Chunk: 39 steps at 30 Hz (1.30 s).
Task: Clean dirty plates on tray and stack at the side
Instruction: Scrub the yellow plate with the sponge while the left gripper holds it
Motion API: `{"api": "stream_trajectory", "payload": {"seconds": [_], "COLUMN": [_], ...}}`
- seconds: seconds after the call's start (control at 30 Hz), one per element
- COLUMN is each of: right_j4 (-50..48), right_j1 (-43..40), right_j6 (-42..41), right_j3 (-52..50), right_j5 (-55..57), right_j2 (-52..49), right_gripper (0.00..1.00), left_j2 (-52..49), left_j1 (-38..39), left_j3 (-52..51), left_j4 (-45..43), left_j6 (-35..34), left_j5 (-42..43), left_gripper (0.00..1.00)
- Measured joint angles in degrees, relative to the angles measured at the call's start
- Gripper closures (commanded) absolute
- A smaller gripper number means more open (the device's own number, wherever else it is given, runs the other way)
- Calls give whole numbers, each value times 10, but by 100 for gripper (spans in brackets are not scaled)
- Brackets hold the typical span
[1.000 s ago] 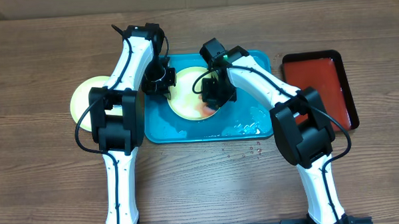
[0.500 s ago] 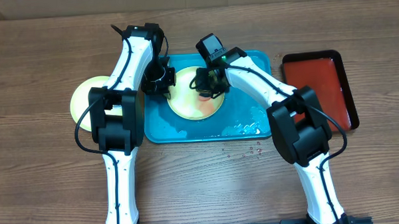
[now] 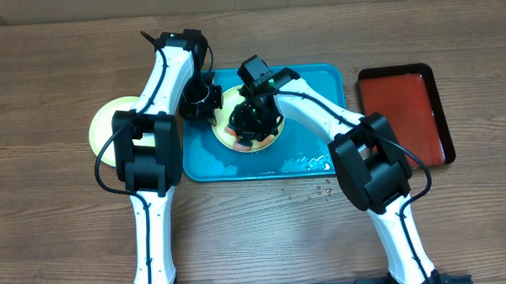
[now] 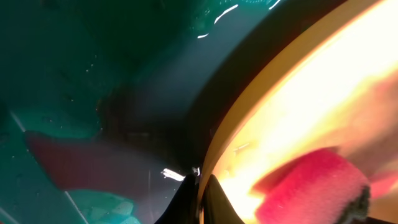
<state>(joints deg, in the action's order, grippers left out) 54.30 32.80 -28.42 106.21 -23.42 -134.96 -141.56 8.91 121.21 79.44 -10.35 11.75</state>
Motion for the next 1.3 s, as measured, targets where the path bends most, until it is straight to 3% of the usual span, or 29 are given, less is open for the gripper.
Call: {"api": "stream_trajectory", "payload": {"seconds": [0.27,0.57,0.93,1.3], "right_j4": [72,10,-98,-11], "right_j1": [-28,-30,-32,-14], "right_j6": [0,0,-1,28], "right_j3": [3,4,3,3], "right_j5": [150,258,124,-42], "right_j2": [21,25,3,-6], "right_gripper": [96,96,96,96], "left_j2": [0,0,0,0], "left_j1": [0,0,0,0], "left_j3": [0,0,0,0], "left_j4": [0,0,0,0], "left_j6": [0,0,0,0], "left_j5": [0,0,-1,0], "left_gripper": [96,96,96,96]}}
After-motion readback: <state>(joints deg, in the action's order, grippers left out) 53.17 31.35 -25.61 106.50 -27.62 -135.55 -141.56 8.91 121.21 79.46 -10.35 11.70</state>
